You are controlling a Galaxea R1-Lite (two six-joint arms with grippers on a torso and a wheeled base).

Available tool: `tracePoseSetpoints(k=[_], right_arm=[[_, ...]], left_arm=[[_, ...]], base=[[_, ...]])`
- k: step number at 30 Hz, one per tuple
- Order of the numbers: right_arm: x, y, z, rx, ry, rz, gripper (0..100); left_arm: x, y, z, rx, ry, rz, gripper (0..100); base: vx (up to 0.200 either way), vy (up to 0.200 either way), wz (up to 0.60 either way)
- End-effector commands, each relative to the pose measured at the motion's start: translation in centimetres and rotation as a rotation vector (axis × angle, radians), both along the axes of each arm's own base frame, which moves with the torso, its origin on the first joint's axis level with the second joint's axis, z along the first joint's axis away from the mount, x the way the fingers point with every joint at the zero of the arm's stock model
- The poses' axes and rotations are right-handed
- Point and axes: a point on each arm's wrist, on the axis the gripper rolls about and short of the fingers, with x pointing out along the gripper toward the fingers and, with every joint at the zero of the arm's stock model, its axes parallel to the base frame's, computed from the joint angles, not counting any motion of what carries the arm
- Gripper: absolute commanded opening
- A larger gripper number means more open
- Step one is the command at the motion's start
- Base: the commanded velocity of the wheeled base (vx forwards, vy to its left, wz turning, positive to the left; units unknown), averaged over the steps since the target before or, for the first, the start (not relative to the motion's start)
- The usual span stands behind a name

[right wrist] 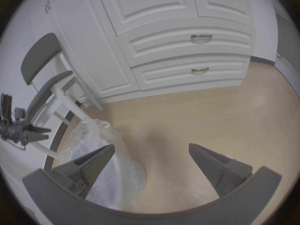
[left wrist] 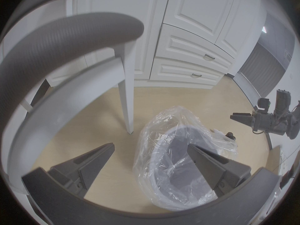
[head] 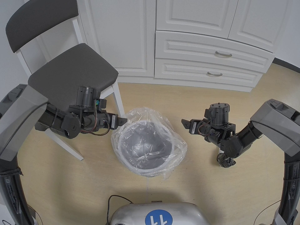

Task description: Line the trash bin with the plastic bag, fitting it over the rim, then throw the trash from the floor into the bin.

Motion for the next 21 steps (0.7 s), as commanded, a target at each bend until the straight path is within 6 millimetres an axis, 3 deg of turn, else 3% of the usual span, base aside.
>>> tracePoseSetpoints(k=[1,4,9,14,21], right_arm=[[-3.7,1.7,2.6,-0.028,-0.042,0.080,100],[-5.5,3.0,1.7,-0.082,-0.013,0.142,100],[-6.8,4.1,0.1,-0.133,0.032,0.193,100],[-6.8,4.1,-1.9,-0.199,0.070,0.212,100],[-5.4,3.6,-3.9,-0.225,0.098,0.179,100]], left_arm=[[-0.9,1.6,2.8,-0.006,-0.038,0.002,100],[-1.3,1.8,1.8,0.002,-0.014,0.008,100],[-1.3,1.7,1.6,0.003,-0.008,0.011,100],[-1.1,1.5,0.9,0.002,-0.018,0.008,100],[-0.3,1.2,-0.5,0.001,-0.035,0.007,100]], base=[[0.000,0.000,0.00],[0.000,0.000,0.00],[0.000,0.000,0.00],[0.000,0.000,0.00],[0.000,0.000,0.00]])
